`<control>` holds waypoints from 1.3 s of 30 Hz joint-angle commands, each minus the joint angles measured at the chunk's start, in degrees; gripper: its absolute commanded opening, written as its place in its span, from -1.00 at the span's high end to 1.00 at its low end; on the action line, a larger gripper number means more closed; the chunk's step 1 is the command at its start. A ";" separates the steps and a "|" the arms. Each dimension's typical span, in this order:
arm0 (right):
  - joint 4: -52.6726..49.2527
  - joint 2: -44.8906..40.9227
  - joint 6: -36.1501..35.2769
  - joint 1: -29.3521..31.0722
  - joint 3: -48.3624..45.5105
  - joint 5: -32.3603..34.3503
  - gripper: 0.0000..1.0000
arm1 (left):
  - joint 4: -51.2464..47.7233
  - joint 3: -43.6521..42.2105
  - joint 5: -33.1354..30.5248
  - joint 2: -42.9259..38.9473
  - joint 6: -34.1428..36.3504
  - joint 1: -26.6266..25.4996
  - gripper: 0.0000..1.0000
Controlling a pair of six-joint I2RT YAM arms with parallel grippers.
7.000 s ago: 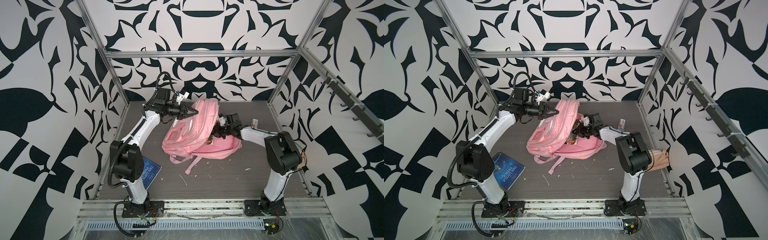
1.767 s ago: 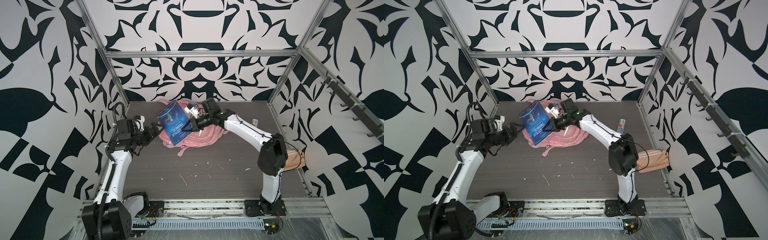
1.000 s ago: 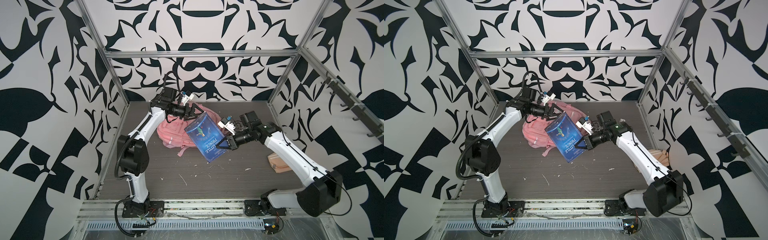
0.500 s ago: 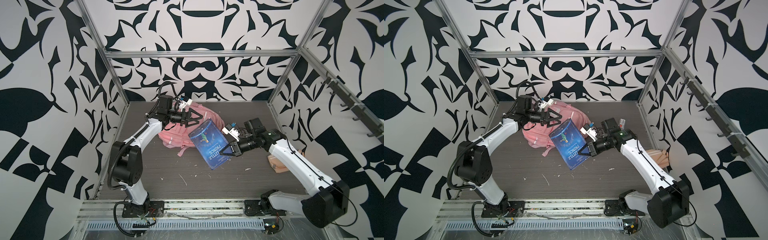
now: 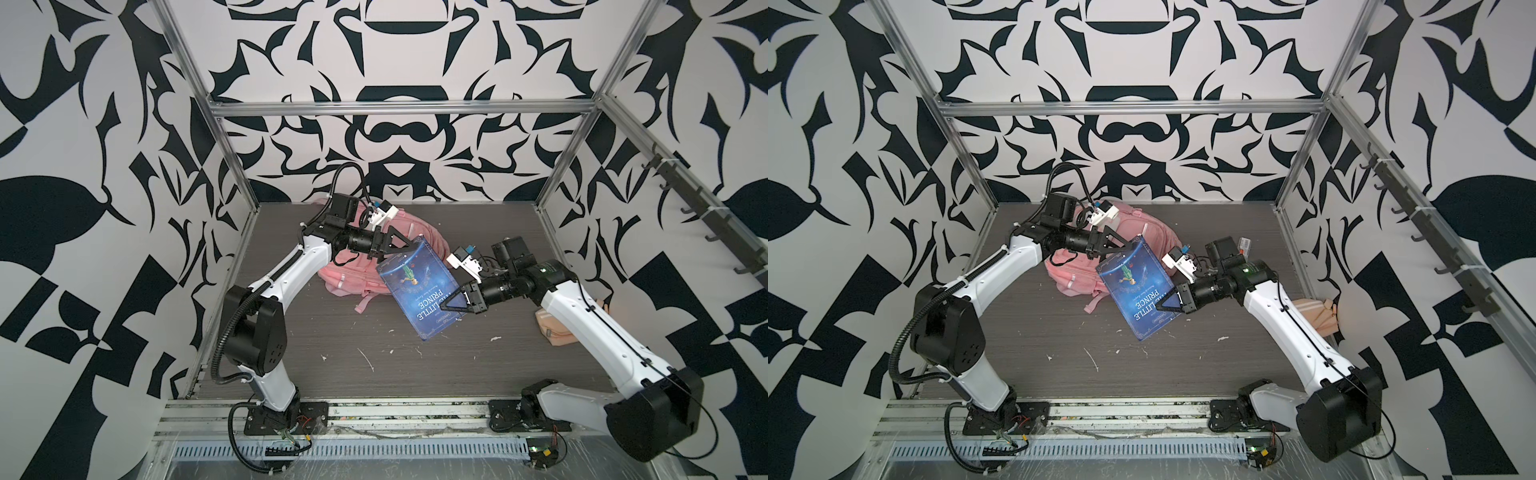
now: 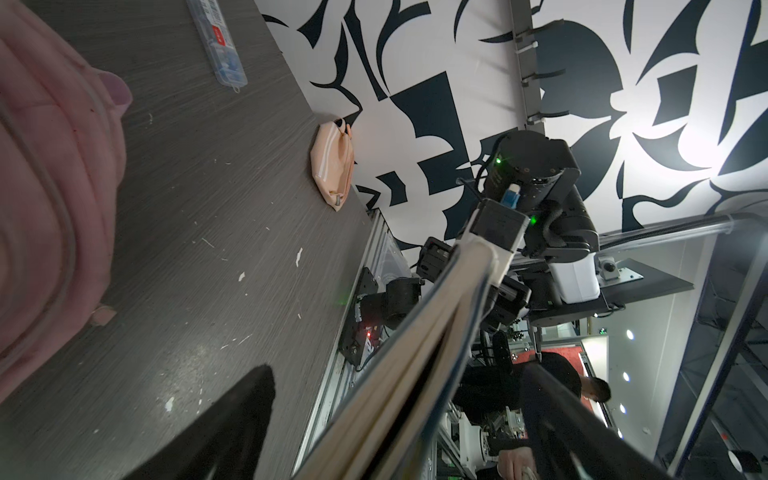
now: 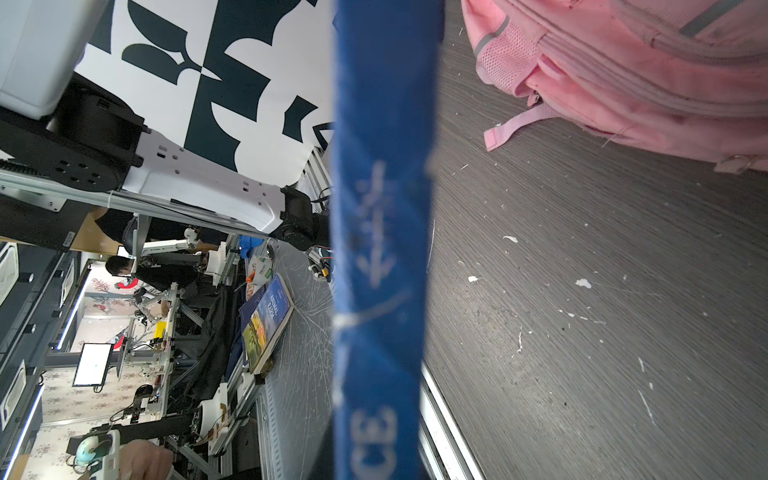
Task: Pack the student bag
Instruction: 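Carry the blue book aside with the right gripper while the left releases it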
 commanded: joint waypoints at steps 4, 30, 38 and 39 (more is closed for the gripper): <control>0.61 -1.20 -1.96 -0.28 2.58 -1.90 1.00 | -5.40 0.62 3.30 -0.62 2.58 -0.80 -0.79; 21.73 -6.03 16.30 -5.82 0.67 3.70 -0.40 | 16.87 -8.47 -1.23 -7.42 -22.64 2.19 1.00; 39.72 -11.65 32.19 -8.12 -10.28 9.46 -0.98 | 32.65 -9.85 -5.02 -9.23 -38.40 6.33 1.00; 41.78 -12.32 34.18 -8.49 -11.60 11.10 -0.98 | 35.88 -9.95 -5.54 -8.96 -41.09 7.15 1.00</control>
